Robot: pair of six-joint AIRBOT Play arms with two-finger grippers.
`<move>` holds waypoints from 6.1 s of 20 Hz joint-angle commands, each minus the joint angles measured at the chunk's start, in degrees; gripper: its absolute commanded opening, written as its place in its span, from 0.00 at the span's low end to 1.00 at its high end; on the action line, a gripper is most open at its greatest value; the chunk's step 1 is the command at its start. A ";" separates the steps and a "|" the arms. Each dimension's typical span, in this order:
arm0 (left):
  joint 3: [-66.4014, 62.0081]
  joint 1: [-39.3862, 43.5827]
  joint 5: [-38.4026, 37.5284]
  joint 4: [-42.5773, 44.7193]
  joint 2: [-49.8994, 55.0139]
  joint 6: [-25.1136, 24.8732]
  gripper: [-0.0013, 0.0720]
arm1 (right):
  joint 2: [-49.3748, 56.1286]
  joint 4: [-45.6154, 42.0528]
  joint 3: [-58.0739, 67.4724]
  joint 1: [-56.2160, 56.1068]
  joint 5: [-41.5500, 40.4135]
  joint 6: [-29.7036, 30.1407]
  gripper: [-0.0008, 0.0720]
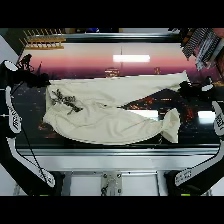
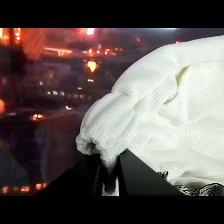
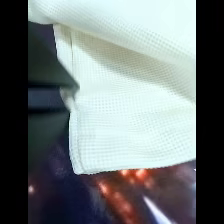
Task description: Fold the clothes and pants, and hang the long-sleeved shirts on hangers.
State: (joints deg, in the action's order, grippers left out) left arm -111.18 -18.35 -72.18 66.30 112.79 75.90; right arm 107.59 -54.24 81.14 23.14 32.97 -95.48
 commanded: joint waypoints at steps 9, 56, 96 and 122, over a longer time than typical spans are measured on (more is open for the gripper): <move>-0.04 -4.42 3.74 -0.35 0.02 3.65 0.04 | -12.15 -27.98 0.28 2.93 17.31 -0.33 0.05; 63.36 -11.65 21.07 -17.79 -30.60 3.32 0.04 | -46.01 -21.64 -27.50 1.97 30.82 7.69 0.87; 54.53 -13.62 16.24 -24.17 -41.94 1.97 0.04 | -48.17 -16.33 -17.64 11.17 10.12 6.12 0.05; 77.40 -5.07 14.84 -7.56 -50.71 1.88 0.04 | -48.24 -23.85 -27.61 21.97 27.96 4.66 0.96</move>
State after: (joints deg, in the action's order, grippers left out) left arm -34.17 -23.44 -56.62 58.54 62.26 77.73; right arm 61.10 -78.00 53.32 47.40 58.63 -84.62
